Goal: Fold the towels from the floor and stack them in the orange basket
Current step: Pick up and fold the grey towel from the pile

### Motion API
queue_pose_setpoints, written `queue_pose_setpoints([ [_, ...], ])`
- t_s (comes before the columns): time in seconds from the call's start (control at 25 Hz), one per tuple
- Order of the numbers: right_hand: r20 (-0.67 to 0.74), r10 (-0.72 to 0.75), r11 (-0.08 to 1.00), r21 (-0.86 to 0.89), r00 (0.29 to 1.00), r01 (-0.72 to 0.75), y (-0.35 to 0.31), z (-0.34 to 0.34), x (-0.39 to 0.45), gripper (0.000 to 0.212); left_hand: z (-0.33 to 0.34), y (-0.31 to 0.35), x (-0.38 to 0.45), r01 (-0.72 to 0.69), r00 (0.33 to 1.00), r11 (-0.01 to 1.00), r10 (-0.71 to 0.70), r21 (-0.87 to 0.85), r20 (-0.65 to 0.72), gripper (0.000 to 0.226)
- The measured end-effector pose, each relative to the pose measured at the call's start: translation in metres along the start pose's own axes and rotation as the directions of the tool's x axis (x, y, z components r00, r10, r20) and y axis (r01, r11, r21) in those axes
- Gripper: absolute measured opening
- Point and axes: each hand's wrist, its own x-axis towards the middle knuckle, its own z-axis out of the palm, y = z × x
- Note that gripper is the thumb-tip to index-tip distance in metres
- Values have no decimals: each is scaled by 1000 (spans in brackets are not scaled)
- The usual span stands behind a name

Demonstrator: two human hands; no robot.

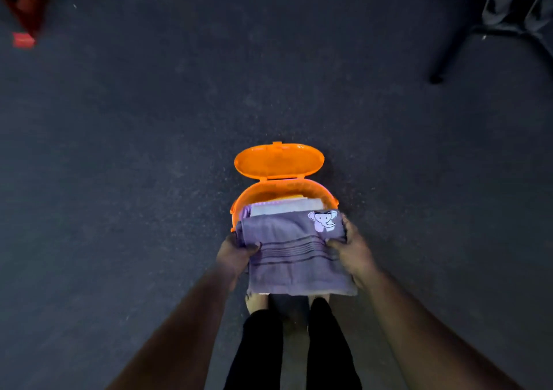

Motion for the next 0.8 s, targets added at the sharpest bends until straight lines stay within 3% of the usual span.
queue_pose_setpoints([
  [0.12, 3, -36, 999, -25, 999, 36, 30, 18, 74, 76, 14, -27, 86, -61, 997, 998, 63, 32, -47, 49],
  [0.32, 17, -201, 974, -99, 979, 202, 131, 47, 198, 75, 37, -103, 223, -238, 966, 971, 238, 12, -102, 48],
  [0.48, 58, -267, 903, -335, 962, 271, 215, 74, 246, 67, 43, -179, 282, -169, 977, 978, 182, 123, -110, 82],
  [0.6, 33, -247, 803, -552, 968, 224, 227, 82, 247, 64, 52, -175, 282, -123, 978, 939, 169, 320, -119, 89],
  [0.68, 24, -355, 526, -821, 935, 221, 212, 89, 240, 65, 60, -157, 264, -131, 947, 800, 276, 585, -166, 95],
  [0.72, 101, -426, 378, -883, 899, 278, 204, 93, 239, 69, 65, -150, 256, -195, 894, 611, 432, 768, -116, 95],
  [0.8, 348, -444, 178, -869, 826, 462, 192, 103, 250, 87, 73, -142, 257, -349, 772, 156, 607, 924, 189, 95],
])
